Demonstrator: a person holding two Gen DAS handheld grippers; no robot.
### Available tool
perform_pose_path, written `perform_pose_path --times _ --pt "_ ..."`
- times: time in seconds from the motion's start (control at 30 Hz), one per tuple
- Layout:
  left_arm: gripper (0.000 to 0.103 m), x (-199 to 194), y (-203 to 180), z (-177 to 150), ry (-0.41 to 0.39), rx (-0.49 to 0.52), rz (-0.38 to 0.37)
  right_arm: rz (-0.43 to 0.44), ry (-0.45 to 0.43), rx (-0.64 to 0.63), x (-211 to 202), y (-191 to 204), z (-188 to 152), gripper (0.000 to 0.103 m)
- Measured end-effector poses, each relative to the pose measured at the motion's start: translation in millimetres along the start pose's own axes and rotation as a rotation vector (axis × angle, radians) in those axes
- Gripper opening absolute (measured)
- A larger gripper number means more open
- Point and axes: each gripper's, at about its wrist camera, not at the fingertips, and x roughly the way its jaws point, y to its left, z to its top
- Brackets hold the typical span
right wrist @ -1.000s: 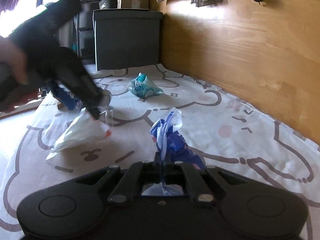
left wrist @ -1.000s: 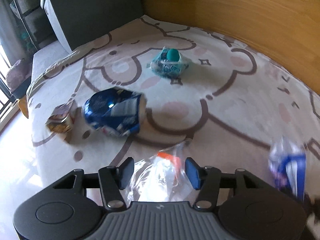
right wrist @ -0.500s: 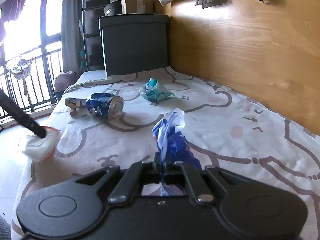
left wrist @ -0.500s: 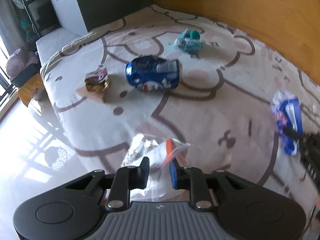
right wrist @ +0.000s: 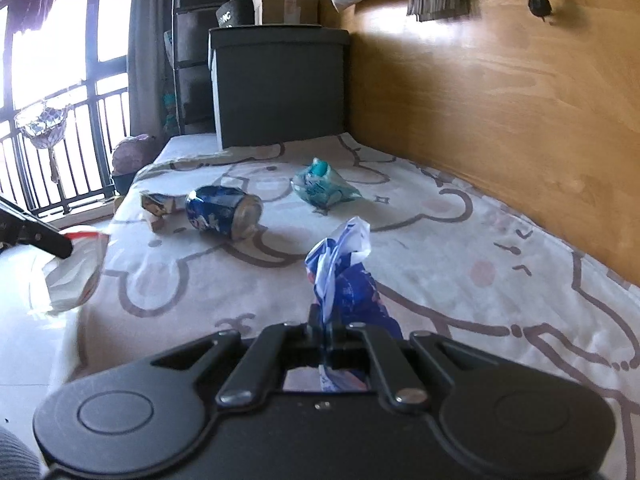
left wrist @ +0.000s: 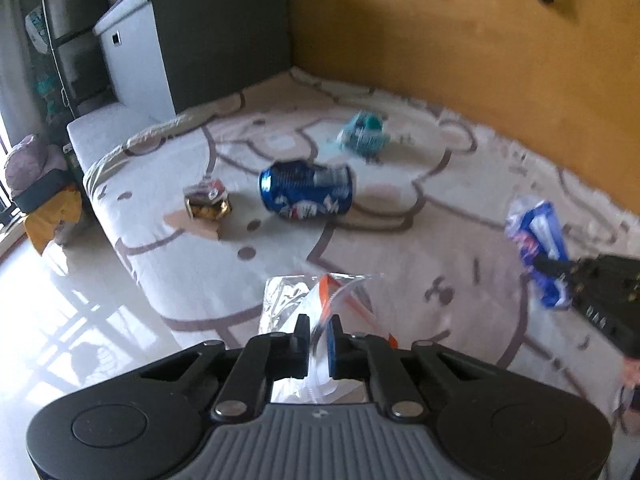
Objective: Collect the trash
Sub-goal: 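Carry the clear bag and blue-white wrapper in both tools over the yellow bin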
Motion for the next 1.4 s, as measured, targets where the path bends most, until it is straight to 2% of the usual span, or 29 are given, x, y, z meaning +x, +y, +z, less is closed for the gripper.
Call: perform_pose_path --times 0.37,0.73,1.0,1.4 --pt "0.003 -27 -10 -8 -0.115 -0.079 -0.084 0.032 -0.011 0.024 -26 22 26 0.001" --pt "0.002 -51 6 -27 -0.204 -0.163 -0.105 0.063 0.007 0.02 -31 55 41 0.001" --pt "0.002 -70 44 -42 -0.25 -0.22 -0.057 0.109 0.012 -0.001 -25 95 54 0.001" --pt "0.002 -90 127 -86 -0.242 -0.353 0.067 0.247 0.052 -0.056 3 184 69 0.001"
